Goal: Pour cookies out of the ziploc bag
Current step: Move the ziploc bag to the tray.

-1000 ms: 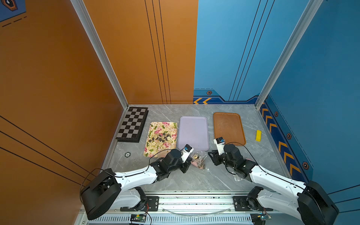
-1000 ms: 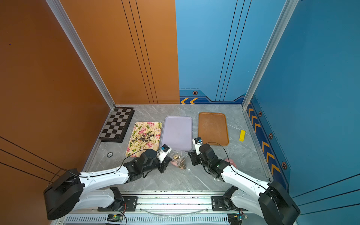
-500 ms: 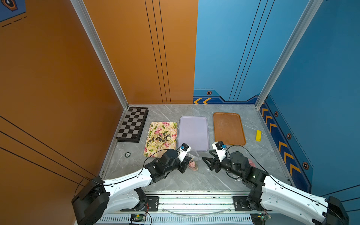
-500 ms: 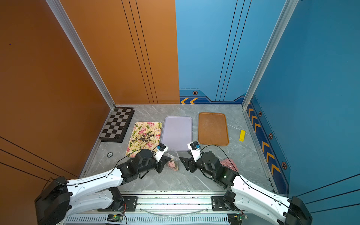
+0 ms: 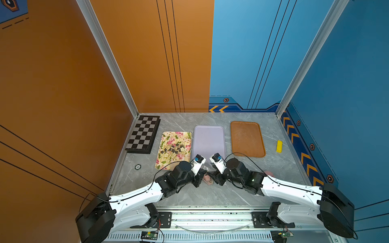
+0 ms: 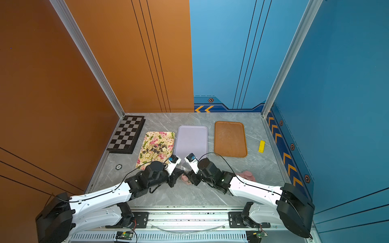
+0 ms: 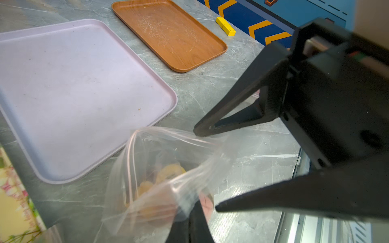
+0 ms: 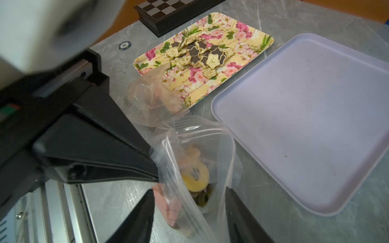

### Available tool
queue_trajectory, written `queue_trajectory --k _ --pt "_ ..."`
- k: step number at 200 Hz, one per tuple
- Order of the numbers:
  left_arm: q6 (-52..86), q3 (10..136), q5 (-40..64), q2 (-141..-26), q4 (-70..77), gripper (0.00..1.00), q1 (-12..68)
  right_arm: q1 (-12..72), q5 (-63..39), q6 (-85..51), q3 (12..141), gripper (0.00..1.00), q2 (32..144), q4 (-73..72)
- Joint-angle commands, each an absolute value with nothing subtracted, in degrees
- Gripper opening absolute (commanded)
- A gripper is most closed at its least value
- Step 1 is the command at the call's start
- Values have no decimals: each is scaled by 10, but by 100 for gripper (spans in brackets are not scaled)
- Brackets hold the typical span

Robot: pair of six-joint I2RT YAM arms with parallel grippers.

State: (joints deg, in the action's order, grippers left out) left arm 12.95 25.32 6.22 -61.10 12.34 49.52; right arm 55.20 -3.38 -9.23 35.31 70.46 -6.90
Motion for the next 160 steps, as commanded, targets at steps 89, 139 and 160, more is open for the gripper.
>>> queue_trajectory --k 89,139,160 --pt "135 257 -33 -614 107 0 491 528 -45 -91 402 0 738 -60" --pt "124 272 -4 -633 108 38 478 443 -164 -83 485 0 843 -6" --pt "115 281 -3 -636 110 42 474 434 -153 -62 527 0 875 12"
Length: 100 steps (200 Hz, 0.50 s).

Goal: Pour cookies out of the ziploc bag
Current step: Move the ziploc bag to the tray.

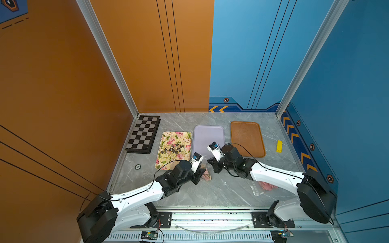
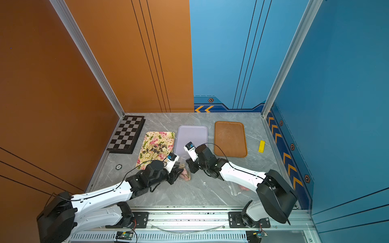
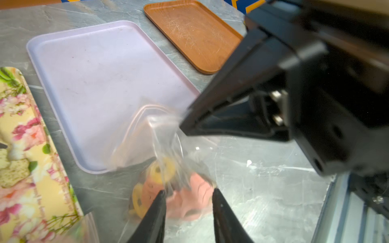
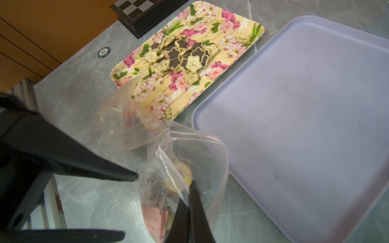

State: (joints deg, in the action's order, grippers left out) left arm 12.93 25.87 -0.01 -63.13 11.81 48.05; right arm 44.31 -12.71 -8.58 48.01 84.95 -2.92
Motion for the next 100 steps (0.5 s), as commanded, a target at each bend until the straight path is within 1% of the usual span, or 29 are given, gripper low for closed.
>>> queue_trajectory --k 1,21,28,32,45,76,89,100 --pt "115 281 -3 -636 109 42 474 433 -154 -61 529 0 877 13" --pt "109 288 -13 -632 111 44 463 409 -161 -52 575 0 907 31" --pt "108 289 -15 -634 110 45 453 406 -170 -48 592 0 922 37" --pt "109 292 -15 -637 107 45 446 387 -176 -47 602 0 932 40" --pt "115 303 -10 -651 91 45 417 367 -197 -37 632 0 967 54" --pt "121 345 57 -719 40 41 358 337 -216 -10 701 0 1046 87" --pt "120 359 76 -746 27 38 353 330 -215 -3 723 0 1067 96" --pt "122 360 79 -757 26 37 353 326 -213 0 733 0 1077 98"
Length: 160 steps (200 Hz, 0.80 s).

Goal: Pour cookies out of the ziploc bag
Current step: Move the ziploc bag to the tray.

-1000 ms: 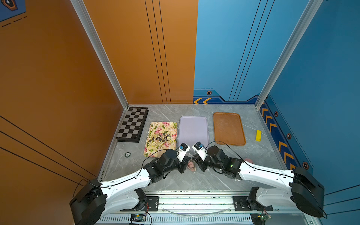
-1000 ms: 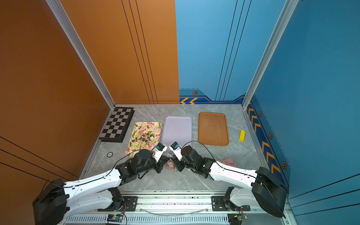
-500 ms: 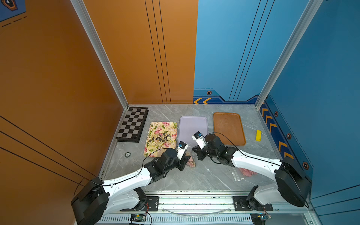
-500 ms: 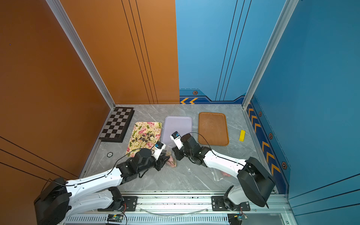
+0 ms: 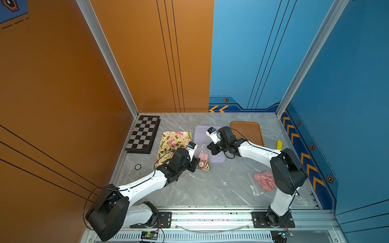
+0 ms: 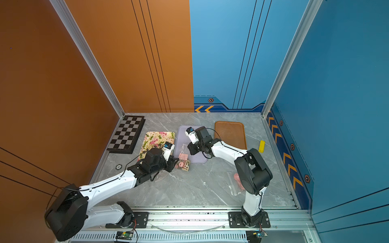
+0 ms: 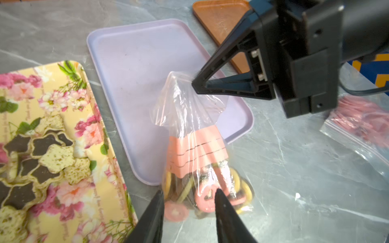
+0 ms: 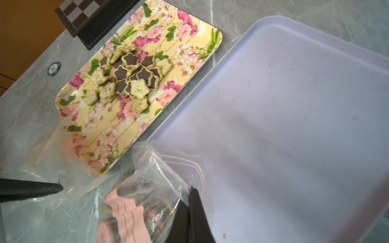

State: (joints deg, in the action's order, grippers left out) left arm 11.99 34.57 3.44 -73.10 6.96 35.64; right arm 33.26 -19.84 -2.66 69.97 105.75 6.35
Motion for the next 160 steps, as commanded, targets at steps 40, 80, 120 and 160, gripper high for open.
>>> queue_trajectory --k 40,80,120,160 --pt "125 356 67 -758 27 39 351 315 -195 19 765 0 1096 107" --pt "126 356 62 -758 27 39 350 290 -191 23 813 0 1127 112" --pt "137 354 51 -775 45 39 347 280 -206 28 862 9 1184 138" --pt "144 373 60 -816 52 37 334 279 -150 17 841 64 1173 115"
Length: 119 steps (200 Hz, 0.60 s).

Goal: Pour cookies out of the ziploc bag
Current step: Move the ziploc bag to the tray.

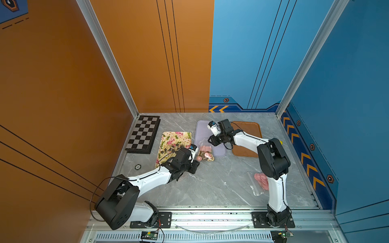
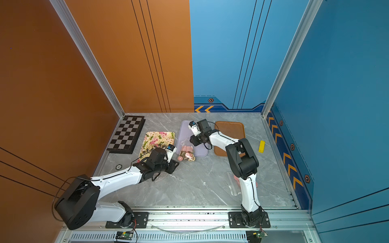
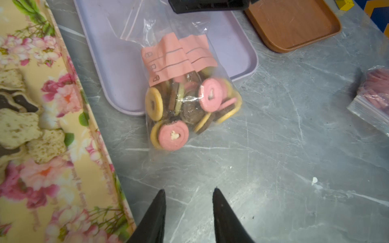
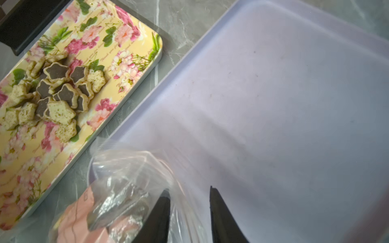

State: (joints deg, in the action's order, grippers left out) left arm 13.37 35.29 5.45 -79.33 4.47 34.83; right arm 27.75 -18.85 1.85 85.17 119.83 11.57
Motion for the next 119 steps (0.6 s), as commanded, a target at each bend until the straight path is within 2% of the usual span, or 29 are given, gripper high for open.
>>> queue_trajectory --k 1,42,70,119 --pt "145 373 60 -817 53 37 333 279 -148 17 840 65 1170 114" --pt "148 388 70 -853 53 37 310 279 -113 -23 740 76 1071 71" --pt "130 397 91 -878 54 38 305 289 -122 -76 638 77 1001 39" --pt "111 410 82 -893 54 31 297 314 -165 -112 552 72 990 39"
